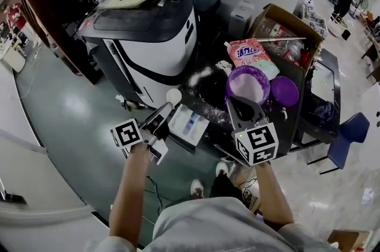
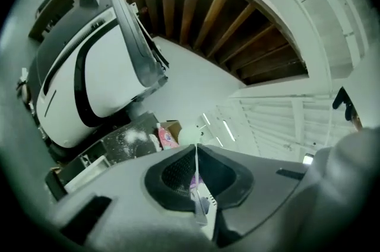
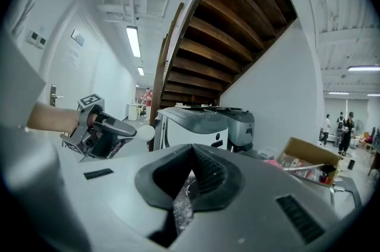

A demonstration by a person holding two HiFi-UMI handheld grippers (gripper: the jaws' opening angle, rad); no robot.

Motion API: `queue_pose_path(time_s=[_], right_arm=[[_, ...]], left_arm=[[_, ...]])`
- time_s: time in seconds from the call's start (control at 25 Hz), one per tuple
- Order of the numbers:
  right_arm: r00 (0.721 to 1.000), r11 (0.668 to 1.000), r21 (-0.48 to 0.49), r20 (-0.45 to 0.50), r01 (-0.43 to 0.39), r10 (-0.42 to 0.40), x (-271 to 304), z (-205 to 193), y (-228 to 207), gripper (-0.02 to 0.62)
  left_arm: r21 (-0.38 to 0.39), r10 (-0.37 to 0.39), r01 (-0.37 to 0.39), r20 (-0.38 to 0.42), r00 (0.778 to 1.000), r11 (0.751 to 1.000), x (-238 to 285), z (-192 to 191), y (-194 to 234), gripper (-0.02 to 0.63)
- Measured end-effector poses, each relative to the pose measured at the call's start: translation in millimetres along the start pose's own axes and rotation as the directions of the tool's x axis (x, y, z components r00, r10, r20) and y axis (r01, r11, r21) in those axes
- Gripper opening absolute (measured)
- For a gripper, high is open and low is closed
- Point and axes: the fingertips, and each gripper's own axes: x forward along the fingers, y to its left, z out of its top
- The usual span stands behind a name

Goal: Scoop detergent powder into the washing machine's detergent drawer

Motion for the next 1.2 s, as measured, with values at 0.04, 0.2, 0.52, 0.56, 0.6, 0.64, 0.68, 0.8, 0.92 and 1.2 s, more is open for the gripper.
queue_pose_path(time_s=[0.04, 0.2, 0.52, 0.56, 0.6, 0.64, 0.68, 0.8, 0.92, 1.2], right_arm=[[1.000, 1.000, 0.000, -0.007, -0.009, 0.009, 4, -4, 3, 0.005], [0.998, 0.999, 0.021, -0.044, -0.037, 0.038, 18, -24, 13, 0.005], [0.989, 0.998, 0.033, -0.137, -0.056, 0.060, 32, -68, 18, 0.005], [0.988, 0.998, 0.037, -0.145, -0.055, 0.060, 33, -73, 18, 0.005], [0.986, 0.998, 0.042, -0.154, -0.054, 0.060, 34, -78, 17, 0.005], [0.985, 0.998, 0.047, -0.161, -0.052, 0.059, 34, -83, 16, 0.005], [0.984, 0.997, 0.052, -0.169, -0.051, 0.059, 34, -88, 16, 0.005], [0.980, 0.997, 0.067, -0.192, -0.044, 0.056, 32, -103, 15, 0.005], [0.976, 0.996, 0.080, -0.210, -0.035, 0.052, 29, -115, 14, 0.005], [0.972, 0.994, 0.106, -0.229, -0.023, 0.047, 20, -133, 11, 0.005]], left_arm=[[0.005, 0.036, -0.036, -0.008, 0.999, 0.999, -6, -2, 10, 0.015], [0.084, 0.190, -0.184, -0.073, 0.979, 0.979, -24, -14, 52, 0.015], [0.214, 0.276, -0.218, -0.296, 0.914, 0.952, -3, -62, 96, 0.015], [0.216, 0.280, -0.217, -0.327, 0.902, 0.952, 1, -69, 102, 0.015], [0.219, 0.286, -0.218, -0.357, 0.889, 0.951, 3, -76, 108, 0.015], [0.223, 0.294, -0.220, -0.384, 0.875, 0.949, 5, -83, 114, 0.015], [0.234, 0.303, -0.222, -0.410, 0.860, 0.947, 6, -89, 120, 0.015], [0.309, 0.344, -0.209, -0.488, 0.802, 0.928, 9, -105, 136, 0.015], [0.361, 0.367, -0.182, -0.552, 0.749, 0.915, 12, -115, 144, 0.015], [0.459, 0.433, -0.134, -0.642, 0.633, 0.878, 17, -135, 158, 0.015]])
